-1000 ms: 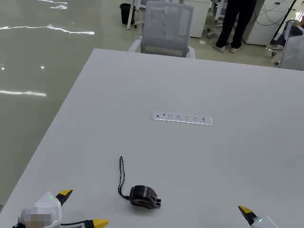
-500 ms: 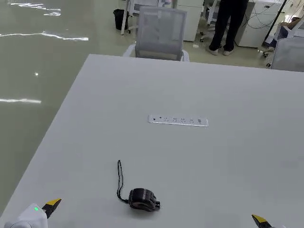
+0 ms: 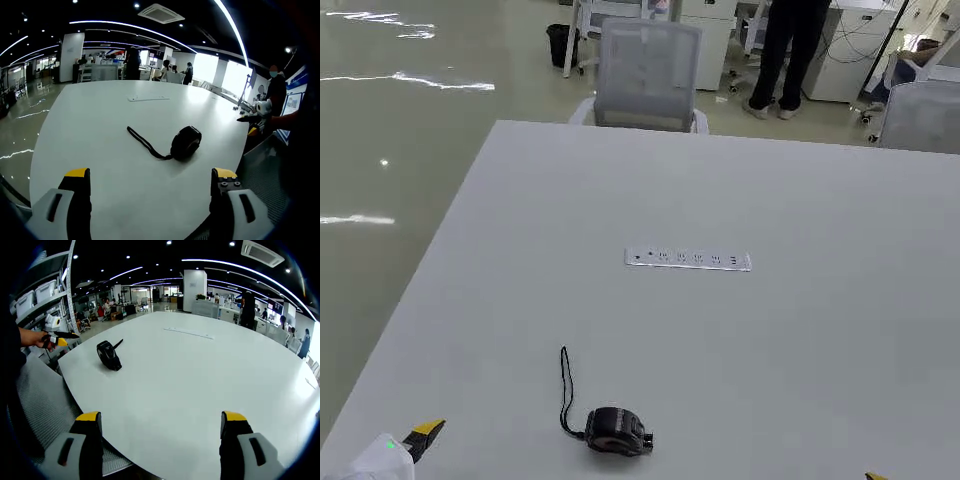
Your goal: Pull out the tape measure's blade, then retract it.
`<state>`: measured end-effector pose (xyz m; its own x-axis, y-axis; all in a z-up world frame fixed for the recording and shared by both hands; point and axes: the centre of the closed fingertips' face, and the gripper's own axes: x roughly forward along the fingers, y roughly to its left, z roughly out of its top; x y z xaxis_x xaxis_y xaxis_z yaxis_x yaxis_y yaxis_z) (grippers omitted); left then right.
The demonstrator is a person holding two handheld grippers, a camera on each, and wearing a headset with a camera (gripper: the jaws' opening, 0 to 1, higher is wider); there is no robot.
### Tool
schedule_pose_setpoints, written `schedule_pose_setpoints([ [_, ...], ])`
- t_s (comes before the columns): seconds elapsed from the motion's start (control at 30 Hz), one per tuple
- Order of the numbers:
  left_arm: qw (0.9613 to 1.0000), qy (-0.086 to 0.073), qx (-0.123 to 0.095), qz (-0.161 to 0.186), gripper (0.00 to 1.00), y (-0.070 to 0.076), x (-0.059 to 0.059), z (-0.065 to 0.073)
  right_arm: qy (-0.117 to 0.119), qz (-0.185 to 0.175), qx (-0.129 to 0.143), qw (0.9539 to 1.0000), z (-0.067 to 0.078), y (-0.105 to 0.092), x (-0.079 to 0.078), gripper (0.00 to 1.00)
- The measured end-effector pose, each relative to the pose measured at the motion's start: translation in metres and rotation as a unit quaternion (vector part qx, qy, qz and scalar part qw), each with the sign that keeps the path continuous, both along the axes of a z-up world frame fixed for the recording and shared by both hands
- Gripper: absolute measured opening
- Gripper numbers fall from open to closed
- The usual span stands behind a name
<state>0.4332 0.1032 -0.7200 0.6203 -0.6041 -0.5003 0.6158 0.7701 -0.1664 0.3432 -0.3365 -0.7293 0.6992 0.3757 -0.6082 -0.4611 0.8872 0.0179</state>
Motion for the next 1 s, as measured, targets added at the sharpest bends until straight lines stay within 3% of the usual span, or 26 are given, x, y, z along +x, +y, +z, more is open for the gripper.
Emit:
schedule_pose_setpoints([
  [0.57, 0.9999, 0.004, -0.005, 0.015, 0.99, 0.009, -0.007, 0.002, 0.002, -0.007, -0.004, 1.0000, 0.001, -0.002, -0.003, 1.00],
  [1.0, 0.9995, 0.007, -0.007, 0.029, 0.99, 0.019, -0.003, 0.000, 0.003, -0.007, -0.008, 0.9999, 0.002, -0.007, -0.003, 1.00],
])
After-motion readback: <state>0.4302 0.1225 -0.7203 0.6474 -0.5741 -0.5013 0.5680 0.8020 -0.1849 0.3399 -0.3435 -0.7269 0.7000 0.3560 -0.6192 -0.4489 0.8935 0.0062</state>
